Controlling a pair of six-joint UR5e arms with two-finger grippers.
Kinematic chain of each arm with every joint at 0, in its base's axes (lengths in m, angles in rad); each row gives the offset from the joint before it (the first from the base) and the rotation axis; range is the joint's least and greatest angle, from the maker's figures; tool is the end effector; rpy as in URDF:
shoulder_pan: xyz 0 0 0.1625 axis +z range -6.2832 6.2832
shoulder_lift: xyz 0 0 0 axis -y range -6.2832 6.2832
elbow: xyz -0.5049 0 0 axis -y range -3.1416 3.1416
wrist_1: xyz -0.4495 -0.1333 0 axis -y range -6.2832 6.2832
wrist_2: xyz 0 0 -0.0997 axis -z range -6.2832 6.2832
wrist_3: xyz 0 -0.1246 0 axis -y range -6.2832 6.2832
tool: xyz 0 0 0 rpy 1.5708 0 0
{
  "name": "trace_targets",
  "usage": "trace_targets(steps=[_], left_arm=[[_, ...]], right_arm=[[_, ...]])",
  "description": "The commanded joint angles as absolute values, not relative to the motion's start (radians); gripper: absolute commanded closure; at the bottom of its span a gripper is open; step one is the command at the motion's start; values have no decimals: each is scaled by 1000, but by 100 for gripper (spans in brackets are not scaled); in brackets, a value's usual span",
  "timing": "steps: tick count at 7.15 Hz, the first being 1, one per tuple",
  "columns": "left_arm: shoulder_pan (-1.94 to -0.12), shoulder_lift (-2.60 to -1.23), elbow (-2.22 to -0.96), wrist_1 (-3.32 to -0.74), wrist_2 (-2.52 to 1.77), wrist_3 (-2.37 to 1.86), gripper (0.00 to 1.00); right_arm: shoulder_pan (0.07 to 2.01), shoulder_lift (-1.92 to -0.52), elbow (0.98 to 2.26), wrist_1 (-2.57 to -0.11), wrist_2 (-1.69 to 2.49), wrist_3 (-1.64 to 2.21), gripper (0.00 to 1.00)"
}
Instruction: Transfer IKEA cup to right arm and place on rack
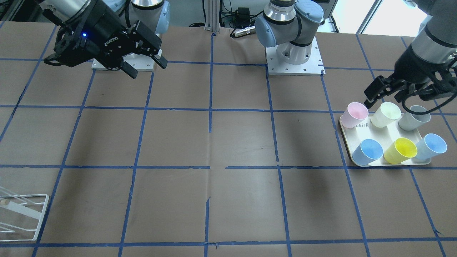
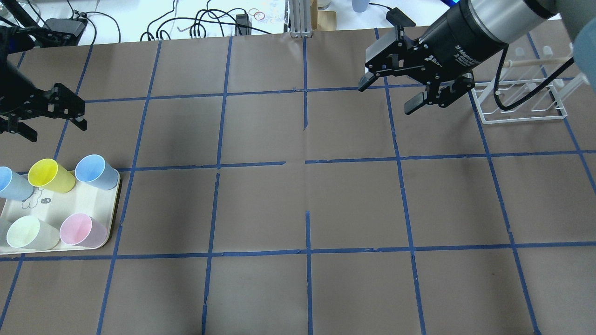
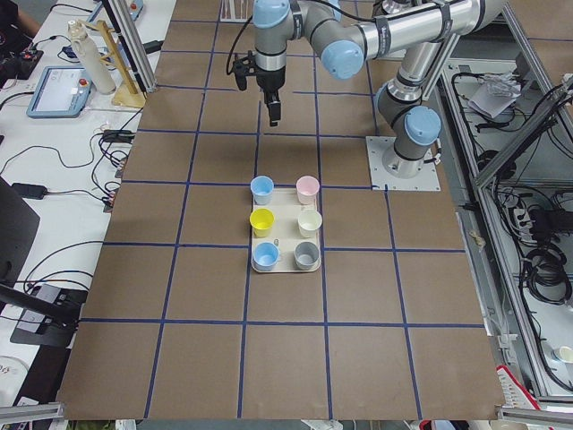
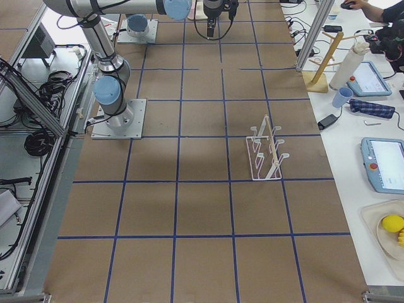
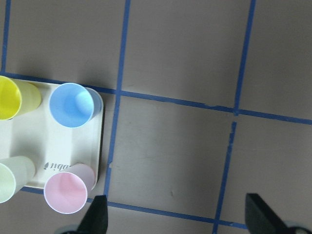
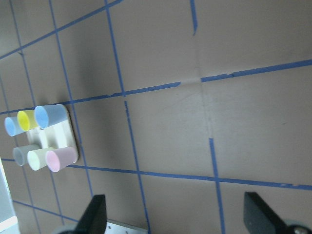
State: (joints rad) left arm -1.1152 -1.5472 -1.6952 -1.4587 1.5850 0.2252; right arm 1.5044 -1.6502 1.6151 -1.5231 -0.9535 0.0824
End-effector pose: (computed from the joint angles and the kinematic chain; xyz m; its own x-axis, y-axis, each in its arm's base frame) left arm 0.1179 -0.5396 0.4986 -0.9734 -0.2285 -0.0164 -0.2284 0.9735 -0.0078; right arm 0.1713 -0.5201 0.5787 -0.8049 0.1433 -0.5758 0.1330 0.9893 0.0602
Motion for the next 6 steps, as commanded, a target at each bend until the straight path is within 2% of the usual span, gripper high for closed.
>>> trace_targets(steps=[1, 3, 6], left_arm=[[-950, -1642, -1707, -1378, 1585, 351, 0], [-852, -1731, -1703, -1253, 1586, 510, 0], [-688, -1928, -1677, -1026, 1575, 713, 0]], right_arm=[[1462, -1646, 1635, -1468, -699, 74, 0], [1393, -1647, 1701, -1460, -539, -4, 0], [1393, -1652, 1761, -1460, -403, -100, 0]])
